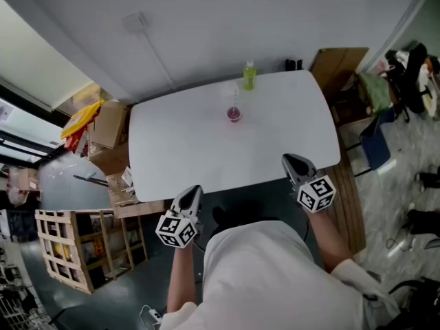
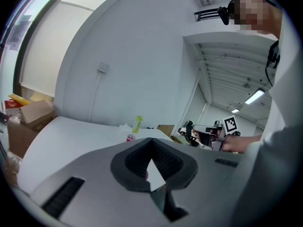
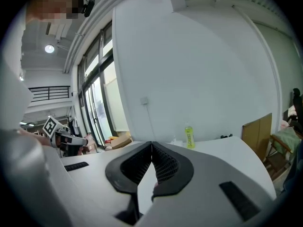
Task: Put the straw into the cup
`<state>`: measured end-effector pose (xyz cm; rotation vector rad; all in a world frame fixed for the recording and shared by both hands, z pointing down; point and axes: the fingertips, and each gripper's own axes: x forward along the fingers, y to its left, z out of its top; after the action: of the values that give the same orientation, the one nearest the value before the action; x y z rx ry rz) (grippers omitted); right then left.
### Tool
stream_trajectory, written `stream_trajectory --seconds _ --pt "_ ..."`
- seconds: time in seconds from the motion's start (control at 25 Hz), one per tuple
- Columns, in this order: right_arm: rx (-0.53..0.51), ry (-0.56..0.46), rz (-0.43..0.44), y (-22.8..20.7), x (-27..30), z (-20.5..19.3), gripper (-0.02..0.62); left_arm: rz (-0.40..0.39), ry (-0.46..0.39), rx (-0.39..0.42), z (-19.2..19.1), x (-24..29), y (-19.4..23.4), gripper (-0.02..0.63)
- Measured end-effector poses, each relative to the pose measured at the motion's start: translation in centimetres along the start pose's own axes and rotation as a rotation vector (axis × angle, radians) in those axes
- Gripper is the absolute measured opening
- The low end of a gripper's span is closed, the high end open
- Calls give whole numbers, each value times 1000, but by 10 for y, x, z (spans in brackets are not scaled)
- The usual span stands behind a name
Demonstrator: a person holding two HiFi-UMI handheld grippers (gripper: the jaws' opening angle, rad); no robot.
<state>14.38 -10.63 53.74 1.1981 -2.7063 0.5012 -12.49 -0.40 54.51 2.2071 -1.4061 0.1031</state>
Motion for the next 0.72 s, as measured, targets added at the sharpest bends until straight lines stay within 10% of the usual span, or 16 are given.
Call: stream_trajectory --seconds 0.72 --pt "27 -31 -67 38 11 -2 34 -63 32 -5 -7 -29 24 2"
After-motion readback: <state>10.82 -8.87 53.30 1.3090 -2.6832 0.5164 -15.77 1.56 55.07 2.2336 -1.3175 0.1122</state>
